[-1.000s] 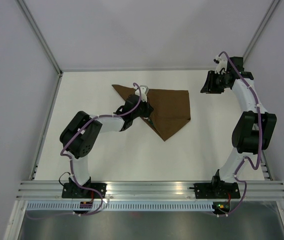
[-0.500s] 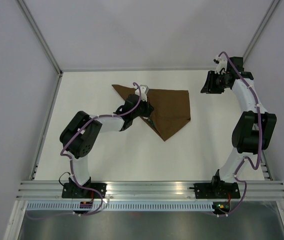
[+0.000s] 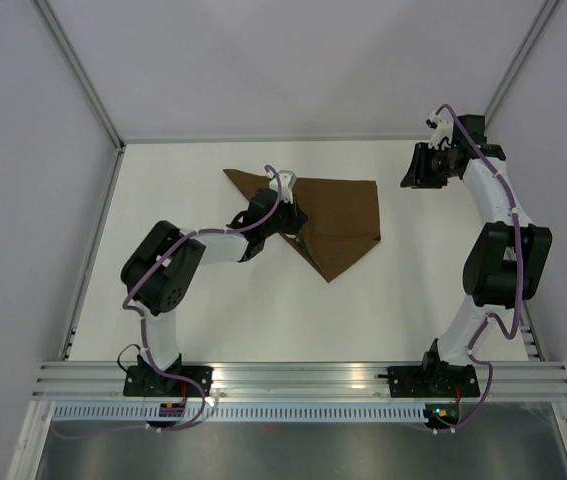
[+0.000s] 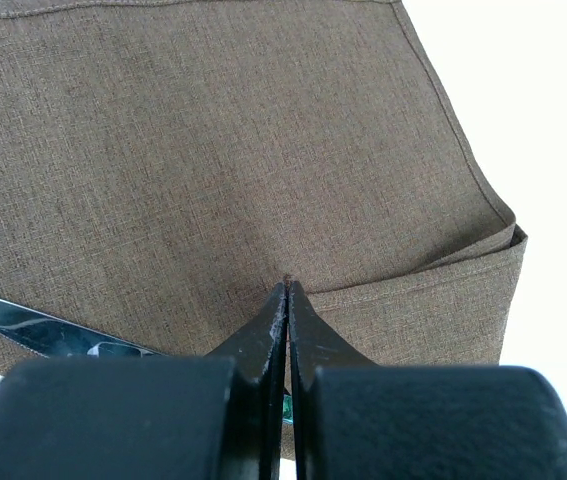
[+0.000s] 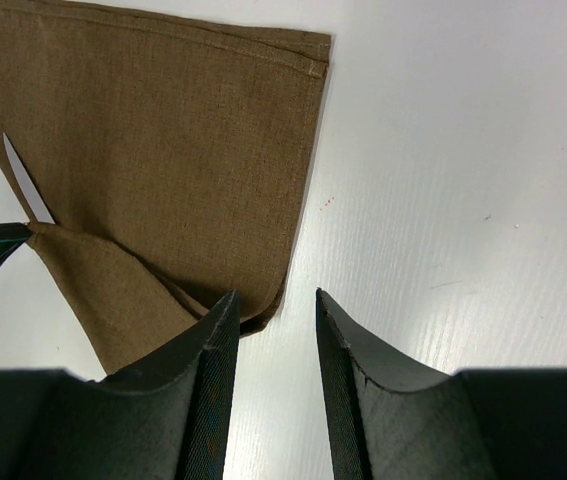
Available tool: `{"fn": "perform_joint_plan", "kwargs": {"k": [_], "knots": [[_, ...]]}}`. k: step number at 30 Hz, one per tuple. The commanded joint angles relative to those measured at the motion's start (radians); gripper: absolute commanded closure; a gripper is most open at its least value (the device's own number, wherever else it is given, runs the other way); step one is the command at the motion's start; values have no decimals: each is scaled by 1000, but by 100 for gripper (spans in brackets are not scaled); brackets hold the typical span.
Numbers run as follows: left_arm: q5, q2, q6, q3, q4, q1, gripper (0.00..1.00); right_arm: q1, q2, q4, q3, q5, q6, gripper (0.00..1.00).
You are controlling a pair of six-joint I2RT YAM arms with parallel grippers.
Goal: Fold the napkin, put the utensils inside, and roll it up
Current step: Fold the napkin at the center of the board.
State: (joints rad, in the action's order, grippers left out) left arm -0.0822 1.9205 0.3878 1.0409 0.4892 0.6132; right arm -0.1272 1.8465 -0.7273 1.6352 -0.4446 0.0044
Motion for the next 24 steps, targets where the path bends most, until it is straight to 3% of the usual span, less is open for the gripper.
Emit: {"fn": "perform_joint_plan", "kwargs": {"k": [1,24], "knots": [[-19,6,39,30,55,-6,98,3,-9,9,-5,14,5,57],[-45,3,65,42,38,-75,98,11,-15,5,3,20,3,57]]}}
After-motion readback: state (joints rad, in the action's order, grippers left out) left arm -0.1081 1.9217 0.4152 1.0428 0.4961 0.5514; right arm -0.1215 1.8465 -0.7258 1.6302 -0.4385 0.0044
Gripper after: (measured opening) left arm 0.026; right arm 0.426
